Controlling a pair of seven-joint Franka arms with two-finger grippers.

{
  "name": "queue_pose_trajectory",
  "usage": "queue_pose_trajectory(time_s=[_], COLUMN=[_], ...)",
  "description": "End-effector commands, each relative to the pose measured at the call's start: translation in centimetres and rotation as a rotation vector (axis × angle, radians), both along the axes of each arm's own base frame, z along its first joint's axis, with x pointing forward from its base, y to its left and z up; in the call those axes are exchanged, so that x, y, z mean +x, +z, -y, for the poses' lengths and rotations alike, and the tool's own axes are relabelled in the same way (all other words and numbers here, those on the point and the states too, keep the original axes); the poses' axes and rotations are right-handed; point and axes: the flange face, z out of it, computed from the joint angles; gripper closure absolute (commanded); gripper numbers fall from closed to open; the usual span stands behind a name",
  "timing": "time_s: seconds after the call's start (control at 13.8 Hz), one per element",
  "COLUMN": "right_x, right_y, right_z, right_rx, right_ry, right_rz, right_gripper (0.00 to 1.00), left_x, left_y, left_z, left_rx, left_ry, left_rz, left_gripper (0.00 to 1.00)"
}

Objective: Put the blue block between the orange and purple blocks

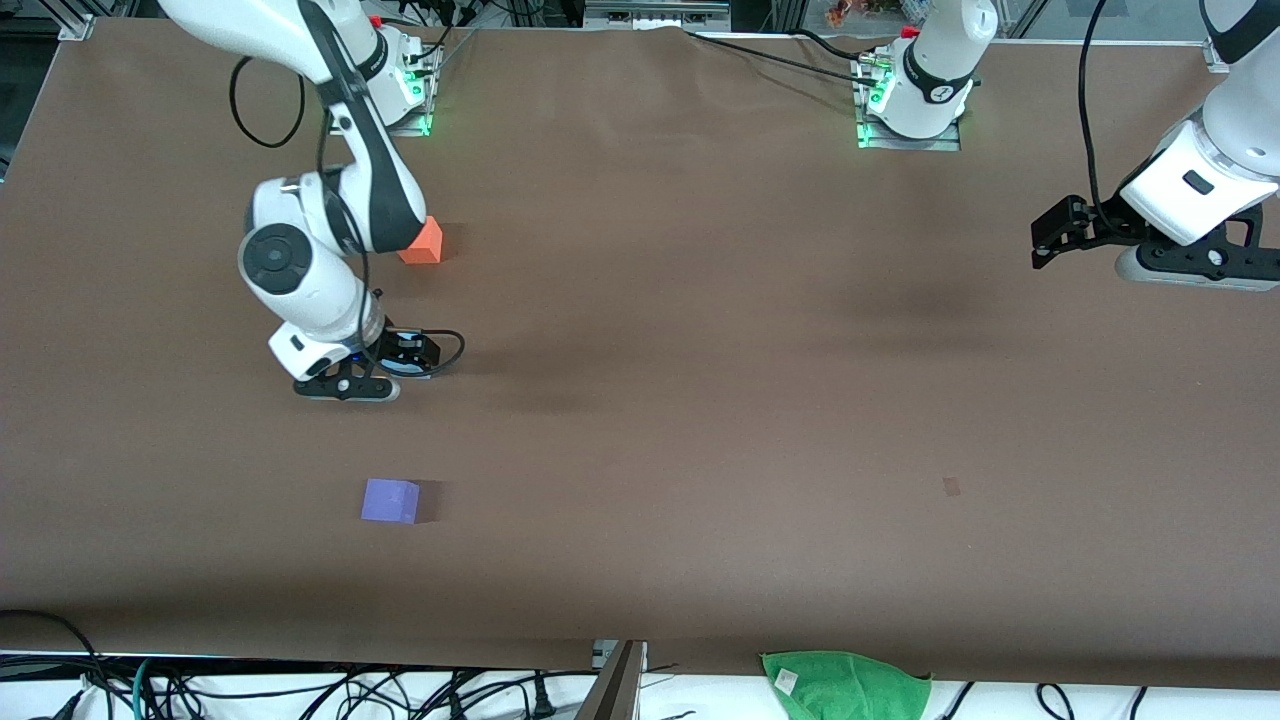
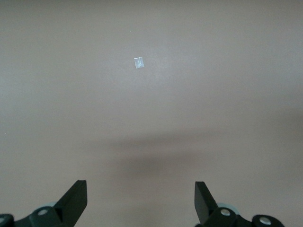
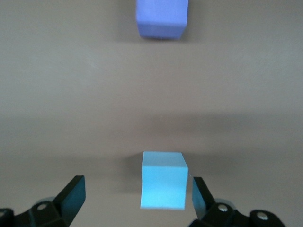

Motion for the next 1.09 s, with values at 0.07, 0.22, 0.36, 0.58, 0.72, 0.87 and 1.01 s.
queue_pose_trajectory(time_s=[0.07,0.22,0.36,0.58,0.72,0.87,1.01], right_x=[0.8,-0.2,-0.7,-2.4,-2.2,-2.4,-3.3], right_y=[11.6,17.5,20.8,24.7,25.1,25.1,25.8], right_z=[2.2,3.7,4.7,6.9,8.7,10.3,11.9], right_rx=[0.026,0.034,0.032,0.044,0.045,0.050,0.058], right_ry=[0.107,0.155,0.189,0.186,0.225,0.254,0.236], right_rz=[-0.004,-0.041,-0.059,-0.057,-0.047,-0.059,-0.081], right_gripper=[0.00,0.00,0.00,0.00,0.00,0.00,0.00], left_x=[0.6,0.6,0.7,0.8,0.8,1.0,1.0], left_y=[0.6,0.4,0.3,0.9,0.9,0.7,0.7], left_z=[0.2,0.2,0.2,0.2,0.1,0.1,0.0], left_rx=[0.006,0.006,0.006,0.005,0.005,0.005,0.005], left_ry=[-0.016,-0.018,-0.016,-0.016,-0.015,-0.015,-0.013], left_rz=[-0.002,-0.005,-0.007,0.004,0.004,0.001,-0.001], left_gripper=[0.00,0.00,0.00,0.00,0.00,0.00,0.00])
